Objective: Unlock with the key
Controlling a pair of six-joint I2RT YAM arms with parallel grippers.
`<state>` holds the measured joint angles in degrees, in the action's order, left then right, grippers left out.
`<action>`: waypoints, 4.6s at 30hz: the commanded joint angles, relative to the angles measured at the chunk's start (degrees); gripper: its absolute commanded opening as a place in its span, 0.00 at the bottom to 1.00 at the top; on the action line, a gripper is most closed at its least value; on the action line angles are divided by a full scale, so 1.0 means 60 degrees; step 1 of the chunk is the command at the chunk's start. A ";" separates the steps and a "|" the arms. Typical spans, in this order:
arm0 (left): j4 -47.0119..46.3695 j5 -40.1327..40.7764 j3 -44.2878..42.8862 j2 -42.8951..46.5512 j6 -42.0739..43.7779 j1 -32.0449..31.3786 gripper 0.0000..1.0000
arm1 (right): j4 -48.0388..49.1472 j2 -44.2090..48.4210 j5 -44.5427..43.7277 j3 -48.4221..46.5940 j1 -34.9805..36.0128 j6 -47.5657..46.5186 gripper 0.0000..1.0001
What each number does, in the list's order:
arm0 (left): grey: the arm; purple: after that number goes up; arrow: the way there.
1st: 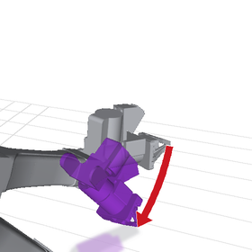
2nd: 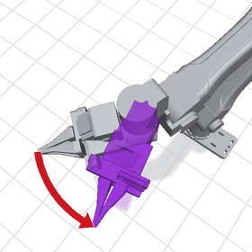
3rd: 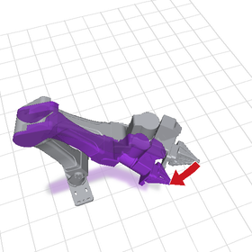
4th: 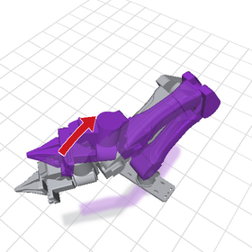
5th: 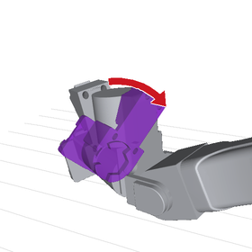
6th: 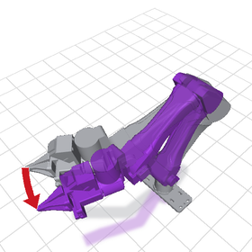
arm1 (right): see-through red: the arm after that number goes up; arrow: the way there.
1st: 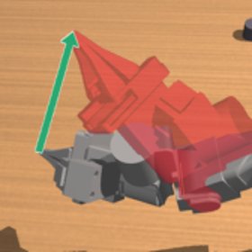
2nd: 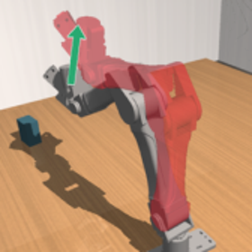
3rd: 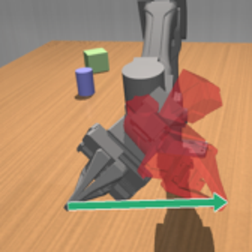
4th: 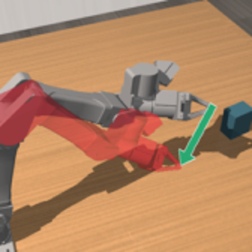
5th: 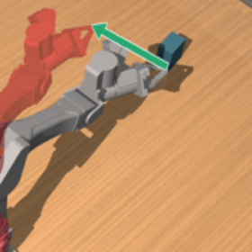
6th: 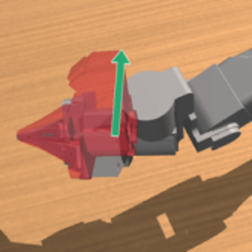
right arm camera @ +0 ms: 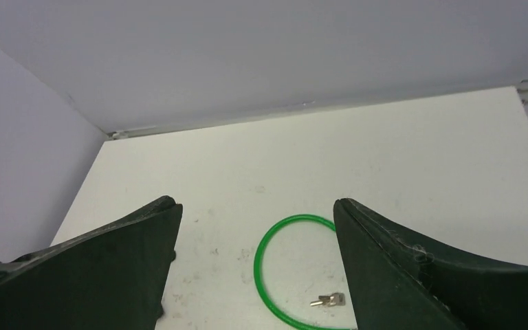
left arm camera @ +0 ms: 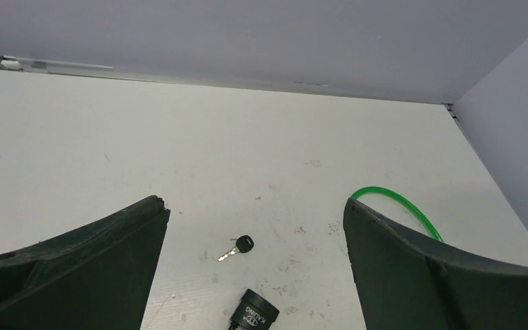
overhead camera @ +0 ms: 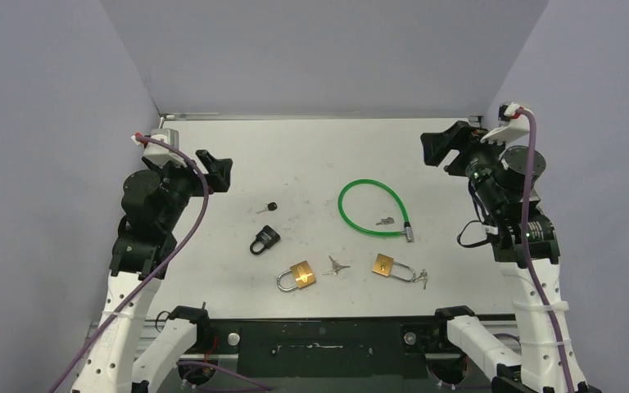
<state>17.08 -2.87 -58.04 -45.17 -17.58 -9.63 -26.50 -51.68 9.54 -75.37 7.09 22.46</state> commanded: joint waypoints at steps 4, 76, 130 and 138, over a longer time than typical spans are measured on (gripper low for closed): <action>-0.2021 -0.0020 0.1501 0.0135 -0.0467 0.0039 0.97 | 0.0385 -0.0279 0.0644 0.1477 -0.0018 0.0922 0.83; -0.0312 0.3555 0.1749 -0.0589 -0.1464 0.0106 0.97 | -0.0132 -1.5491 -0.1735 -0.7320 0.7007 -0.2509 0.36; -0.0511 0.2474 0.1836 -0.0595 -0.1368 0.0103 0.97 | -0.0311 -1.0941 -0.2085 -0.1928 0.7047 -0.1447 0.10; -0.0770 0.0100 0.1957 -0.2390 -0.3113 -0.0003 0.88 | 0.2105 -0.8601 -0.1669 0.0786 0.7025 -0.0744 0.10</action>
<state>15.84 9.04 -45.08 -54.48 -29.65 -9.28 -23.77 -111.42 -0.64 -75.64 49.21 14.94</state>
